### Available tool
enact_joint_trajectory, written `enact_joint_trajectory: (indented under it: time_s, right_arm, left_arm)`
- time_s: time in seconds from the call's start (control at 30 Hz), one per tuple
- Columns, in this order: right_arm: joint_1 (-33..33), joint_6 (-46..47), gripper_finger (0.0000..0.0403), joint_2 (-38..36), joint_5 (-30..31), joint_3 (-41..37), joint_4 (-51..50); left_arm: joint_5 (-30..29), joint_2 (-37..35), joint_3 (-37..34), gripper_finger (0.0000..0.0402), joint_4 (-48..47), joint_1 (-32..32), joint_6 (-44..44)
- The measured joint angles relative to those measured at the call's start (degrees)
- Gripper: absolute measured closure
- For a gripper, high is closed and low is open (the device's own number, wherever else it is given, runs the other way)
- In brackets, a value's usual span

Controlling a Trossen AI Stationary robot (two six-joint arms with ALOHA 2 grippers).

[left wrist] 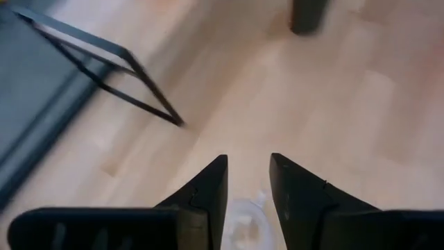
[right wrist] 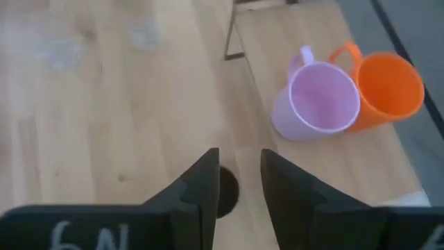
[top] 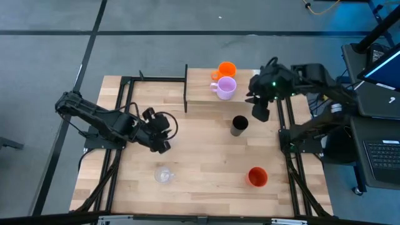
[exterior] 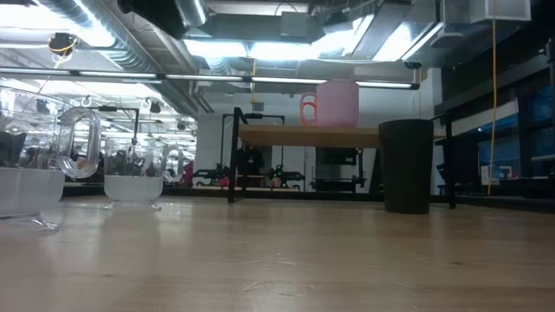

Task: Stack small to large cups/mugs on shelf
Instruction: Put the top transparent mug on the shelf

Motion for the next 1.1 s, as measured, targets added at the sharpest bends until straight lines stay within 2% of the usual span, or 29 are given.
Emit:
enact_joint_trajectory:
  time_s: [0.17, 0.37, 0.5, 0.77, 0.93, 1.1]
  right_arm:
    - [1.65, 5.20, 0.0295, -6.21, 1.06, -16.69, 11.18]
    - [2.72, 5.73, 0.0295, -11.84, 1.11, -32.91, 20.00]
    - [3.05, 7.73, 0.0295, -14.85, 1.19, -40.83, 27.65]
    - [3.05, 8.12, 0.0295, -18.56, 1.20, -49.89, 34.76]
    - [3.05, 8.23, 0.0295, -19.27, 0.82, -51.85, 36.44]
    - [3.05, 8.08, 0.0295, -19.31, 0.78, -52.22, 37.75]
  left_arm:
    - [15.43, 0.61, 0.01, 0.0300, -1.53, 0.42, -0.29]
    - [21.30, 2.78, 0.00, 0.0300, -4.73, 0.42, -0.31]
    - [26.18, 5.43, -0.02, 0.0300, -6.19, 1.30, 0.29]
    - [28.04, 12.31, -0.02, 0.0286, -6.43, 4.24, 5.08]
    - [28.94, 15.78, -0.02, 0.0250, -6.38, 5.27, 14.70]
    - [31.30, 19.08, -0.04, 0.0213, -7.18, 6.93, 18.03]
